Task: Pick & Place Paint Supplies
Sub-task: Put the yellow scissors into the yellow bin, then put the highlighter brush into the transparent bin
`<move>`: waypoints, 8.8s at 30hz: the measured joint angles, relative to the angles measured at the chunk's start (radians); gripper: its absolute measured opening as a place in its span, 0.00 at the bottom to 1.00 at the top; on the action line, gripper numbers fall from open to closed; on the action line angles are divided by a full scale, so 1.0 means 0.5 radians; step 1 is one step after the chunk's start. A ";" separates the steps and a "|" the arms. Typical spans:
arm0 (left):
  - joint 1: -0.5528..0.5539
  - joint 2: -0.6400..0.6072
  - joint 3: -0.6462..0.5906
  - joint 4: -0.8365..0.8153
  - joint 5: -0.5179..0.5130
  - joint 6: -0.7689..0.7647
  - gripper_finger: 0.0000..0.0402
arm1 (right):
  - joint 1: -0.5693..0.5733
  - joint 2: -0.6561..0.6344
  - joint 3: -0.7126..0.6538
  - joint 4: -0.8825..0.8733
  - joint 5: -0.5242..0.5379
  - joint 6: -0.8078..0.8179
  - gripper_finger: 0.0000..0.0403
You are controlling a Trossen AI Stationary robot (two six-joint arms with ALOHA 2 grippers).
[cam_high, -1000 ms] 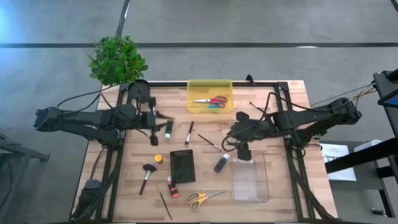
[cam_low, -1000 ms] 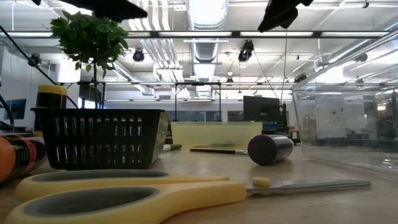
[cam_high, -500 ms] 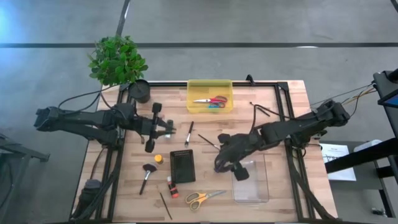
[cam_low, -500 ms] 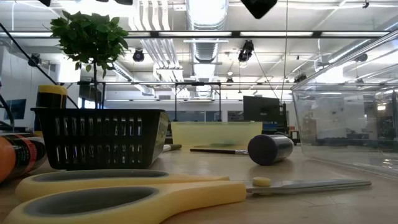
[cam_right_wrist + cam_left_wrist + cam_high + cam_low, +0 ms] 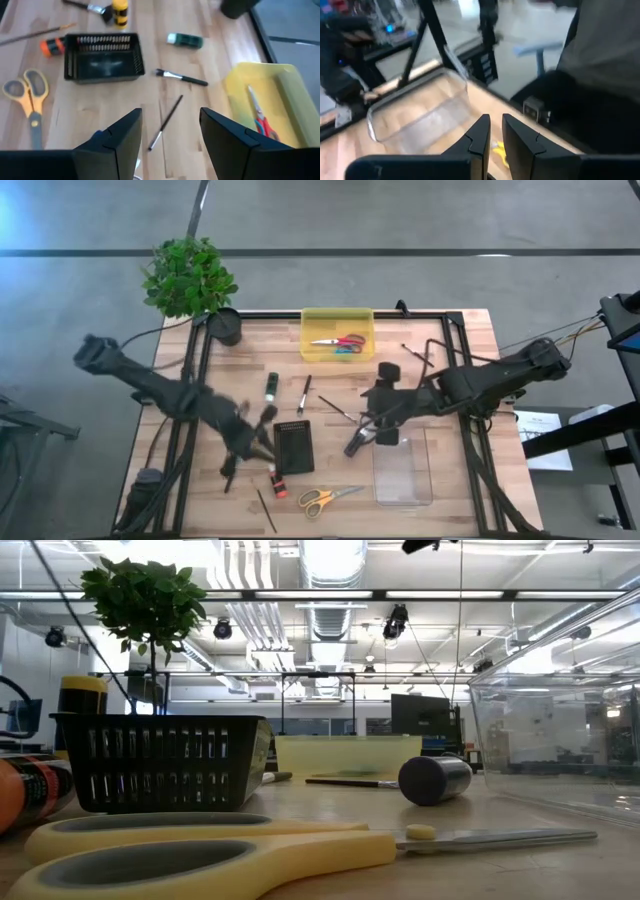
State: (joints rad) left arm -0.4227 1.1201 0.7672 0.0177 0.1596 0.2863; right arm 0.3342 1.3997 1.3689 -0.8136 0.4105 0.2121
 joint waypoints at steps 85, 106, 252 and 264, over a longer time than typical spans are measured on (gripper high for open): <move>-0.595 2.064 1.288 -0.574 -0.753 -1.005 0.28 | 0.946 -0.084 -0.114 -0.137 0.547 0.886 0.49; -0.539 2.098 1.253 -0.684 -0.738 -1.324 0.06 | 0.946 -0.084 -0.114 -0.136 0.543 0.886 0.49; 1.314 0.930 1.532 -2.693 -0.059 -0.142 0.32 | 0.984 -0.084 -0.130 0.020 0.913 0.779 0.49; 0.807 0.624 1.528 -3.017 -0.137 -0.848 0.32 | 0.985 -0.084 -0.130 0.038 0.922 0.747 0.49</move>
State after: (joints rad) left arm -0.0193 1.4322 1.5311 -1.4907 0.0910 -0.1376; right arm 0.8268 1.3579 1.3041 -0.7945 0.8715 0.5855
